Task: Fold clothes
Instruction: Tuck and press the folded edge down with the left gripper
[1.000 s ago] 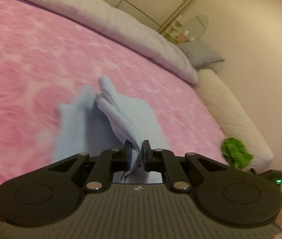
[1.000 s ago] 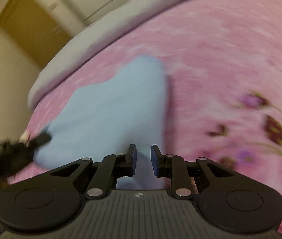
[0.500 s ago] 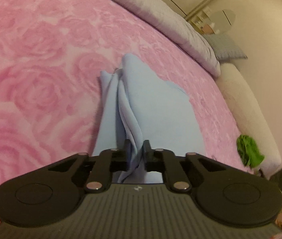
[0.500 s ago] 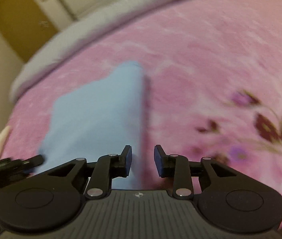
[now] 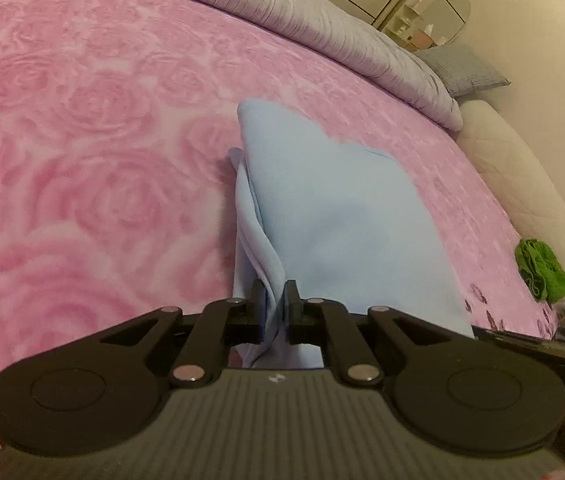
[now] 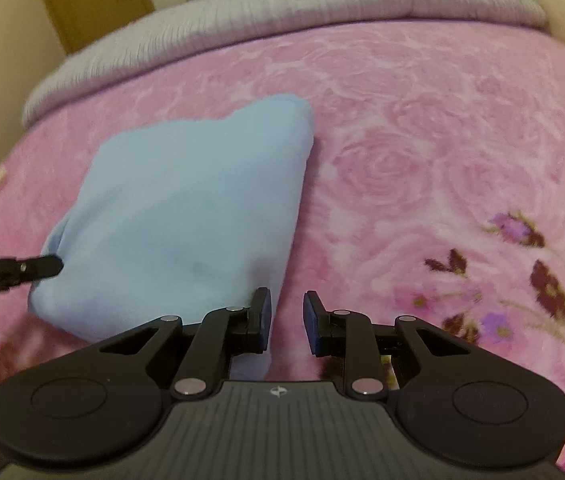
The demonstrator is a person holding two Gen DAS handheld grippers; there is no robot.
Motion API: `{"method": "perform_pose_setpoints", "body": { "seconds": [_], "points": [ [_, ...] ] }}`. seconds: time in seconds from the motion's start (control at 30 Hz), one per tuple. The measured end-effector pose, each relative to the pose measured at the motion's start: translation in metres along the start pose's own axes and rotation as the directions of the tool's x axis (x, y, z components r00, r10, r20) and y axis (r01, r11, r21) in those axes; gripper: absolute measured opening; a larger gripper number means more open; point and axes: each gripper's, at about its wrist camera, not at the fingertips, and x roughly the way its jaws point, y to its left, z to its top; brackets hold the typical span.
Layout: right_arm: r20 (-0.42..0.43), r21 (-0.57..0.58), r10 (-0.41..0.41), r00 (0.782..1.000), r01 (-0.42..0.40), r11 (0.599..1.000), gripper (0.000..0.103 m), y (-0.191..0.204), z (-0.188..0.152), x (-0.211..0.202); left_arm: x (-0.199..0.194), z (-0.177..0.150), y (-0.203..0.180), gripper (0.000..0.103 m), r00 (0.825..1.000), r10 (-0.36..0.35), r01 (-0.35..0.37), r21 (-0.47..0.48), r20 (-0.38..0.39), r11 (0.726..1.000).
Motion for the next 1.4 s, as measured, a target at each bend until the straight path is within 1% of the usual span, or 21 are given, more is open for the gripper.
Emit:
{"method": "perform_pose_setpoints", "body": {
  "seconds": [0.07, 0.17, 0.23, 0.3, 0.33, 0.37, 0.4, 0.43, 0.5, 0.57, 0.67, 0.73, 0.8, 0.87, 0.93, 0.97, 1.03, 1.13, 1.23, 1.3, 1.4],
  "points": [
    [0.009, 0.020, -0.002, 1.000, 0.002, 1.000, 0.027, -0.003, 0.003, -0.005, -0.004, 0.003, -0.002, 0.007, 1.000, 0.005, -0.005, 0.002, 0.001, 1.000],
    [0.093, 0.067, 0.025, 0.995, -0.031, 0.997, 0.028, -0.008, 0.009, -0.020, -0.013, 0.007, -0.006, 0.010, 1.000, 0.022, -0.022, 0.017, 0.010, 1.000],
    [0.092, 0.058, 0.068, 0.993, -0.073, 0.996, 0.028, -0.006, 0.010, -0.020, -0.020, 0.011, -0.009, 0.010, 0.999, 0.037, -0.038, 0.017, 0.023, 0.999],
    [0.065, 0.044, 0.099, 0.993, -0.102, 0.994, 0.029, -0.002, 0.010, -0.015, -0.031, 0.014, -0.015, 0.011, 0.995, 0.095, -0.096, 0.033, 0.044, 0.995],
    [0.039, 0.035, 0.105, 0.994, -0.106, 0.994, 0.029, 0.000, 0.009, -0.011, -0.036, 0.016, -0.019, 0.011, 0.990, 0.127, -0.130, 0.046, 0.059, 0.991],
    [0.037, 0.029, 0.109, 0.993, -0.110, 0.993, 0.032, 0.001, 0.010, -0.011, -0.042, 0.019, -0.022, 0.011, 0.984, 0.159, -0.164, 0.059, 0.074, 0.985],
    [0.042, 0.025, 0.113, 0.993, -0.114, 0.993, 0.031, 0.002, 0.012, -0.013, -0.046, 0.023, -0.026, 0.011, 0.983, 0.163, -0.170, 0.077, 0.087, 0.983],
    [0.050, 0.028, 0.121, 0.991, -0.123, 0.992, 0.031, 0.000, 0.018, -0.015, -0.049, 0.027, -0.029, 0.011, 0.983, 0.156, -0.166, 0.095, 0.097, 0.982],
    [0.076, 0.034, 0.118, 0.990, -0.121, 0.992, 0.031, -0.002, 0.031, -0.017, -0.045, 0.037, -0.036, 0.010, 0.991, 0.102, -0.113, 0.140, 0.084, 0.984],
    [0.093, 0.034, 0.106, 0.990, -0.110, 0.993, 0.031, -0.003, 0.042, -0.015, -0.032, 0.044, -0.046, 0.010, 0.996, 0.067, -0.077, 0.190, 0.056, 0.979],
    [0.067, 0.057, 0.084, 0.994, -0.088, 0.994, 0.032, -0.002, 0.052, -0.001, 0.000, 0.050, -0.055, 0.011, 0.999, 0.041, -0.039, 0.245, -0.005, 0.969],
    [0.039, 0.072, 0.070, 0.997, -0.072, 0.995, 0.032, 0.001, 0.055, 0.011, 0.023, 0.050, -0.051, 0.010, 0.996, 0.073, -0.058, 0.259, -0.049, 0.964],
    [-0.002, 0.066, 0.032, 0.999, -0.032, 0.997, 0.032, 0.009, 0.053, 0.023, 0.046, 0.049, -0.045, 0.007, 0.989, 0.113, -0.084, 0.270, -0.094, 0.959],
    [-0.042, 0.046, -0.017, 0.999, 0.019, 0.999, 0.033, 0.019, 0.048, 0.039, 0.056, 0.045, -0.039, 0.006, 0.988, 0.113, -0.083, 0.265, -0.100, 0.961],
    [-0.040, -0.004, -0.064, 0.997, 0.064, 0.998, 0.033, 0.030, 0.048, 0.043, 0.052, 0.044, -0.040, 0.005, 0.989, 0.119, -0.092, 0.260, -0.091, 0.961],
    [-0.039, -0.003, -0.066, 0.997, 0.066, 0.998, 0.033, 0.031, 0.049, 0.041, 0.047, 0.043, -0.043, 0.005, 0.989, 0.120, -0.095, 0.263, -0.081, 0.960],
    [-0.037, 0.014, -0.058, 0.998, 0.059, 0.998, 0.033, 0.029, 0.052, 0.038, 0.035, 0.041, -0.050, 0.006, 0.991, 0.118, -0.098, 0.270, -0.057, 0.958],
    [0.027, 0.097, -0.003, 1.000, 0.000, 0.995, 0.033, 0.015, 0.054, 0.019, 0.024, 0.039, -0.053, 0.006, 0.995, 0.089, -0.075, 0.252, -0.045, 0.965],
    [0.038, 0.092, 0.006, 0.999, -0.009, 0.996, 0.033, 0.010, 0.054, 0.012, 0.019, 0.031, -0.058, 0.006, 0.994, 0.097, -0.081, 0.256, -0.050, 0.963],
    [-0.006, 0.080, 0.000, 1.000, 0.000, 0.997, 0.034, 0.012, 0.047, 0.014, 0.014, 0.021, -0.062, 0.006, 0.992, 0.120, -0.104, 0.261, -0.048, 0.960],
    [-0.021, 0.093, -0.008, 1.000, 0.010, 0.996, 0.035, 0.014, 0.036, 0.009, 0.001, 0.009, -0.069, 0.006, 0.991, 0.129, -0.116, 0.256, -0.035, 0.960]
  ]
}}
